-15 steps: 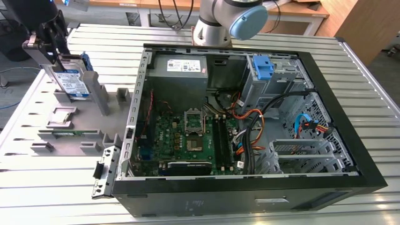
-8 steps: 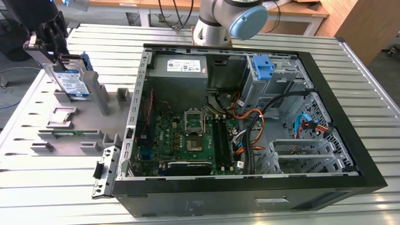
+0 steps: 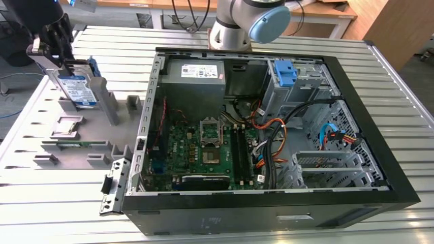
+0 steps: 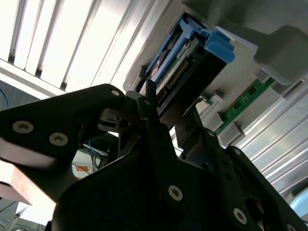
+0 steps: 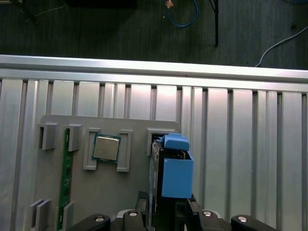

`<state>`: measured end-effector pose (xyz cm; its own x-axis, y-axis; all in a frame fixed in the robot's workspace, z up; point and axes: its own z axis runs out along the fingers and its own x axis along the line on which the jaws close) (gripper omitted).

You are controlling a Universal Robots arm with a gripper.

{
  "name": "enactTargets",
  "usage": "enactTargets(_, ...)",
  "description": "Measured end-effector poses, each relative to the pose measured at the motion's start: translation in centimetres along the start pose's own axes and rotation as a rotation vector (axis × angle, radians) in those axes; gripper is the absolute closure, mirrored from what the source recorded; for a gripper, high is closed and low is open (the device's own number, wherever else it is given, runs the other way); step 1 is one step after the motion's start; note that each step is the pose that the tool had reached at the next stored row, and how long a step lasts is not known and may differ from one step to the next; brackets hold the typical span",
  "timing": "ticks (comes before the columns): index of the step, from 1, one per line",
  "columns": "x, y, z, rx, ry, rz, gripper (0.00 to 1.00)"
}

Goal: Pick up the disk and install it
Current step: 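Pick up the disk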

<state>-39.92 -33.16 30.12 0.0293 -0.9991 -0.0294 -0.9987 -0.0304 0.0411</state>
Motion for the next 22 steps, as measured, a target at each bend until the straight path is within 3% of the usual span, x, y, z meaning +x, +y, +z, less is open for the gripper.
enactTargets(7, 0.0, -0.01, 0.0, 0.0, 0.0, 0.0, 0.58)
enactTargets(9, 0.0, -0.01, 0.0, -0.0001, 0.0001, 0.0, 0.59)
enactTargets(10, 0.0, -0.01, 0.0, -0.0001, 0.0001, 0.0, 0.65)
enactTargets(18, 0.0, -0.02, 0.01, 0.0001, 0.0, 0.0, 0.65)
enactTargets(22, 0.0, -0.03, 0.01, 0.0011, -0.0014, 0.041, 0.65)
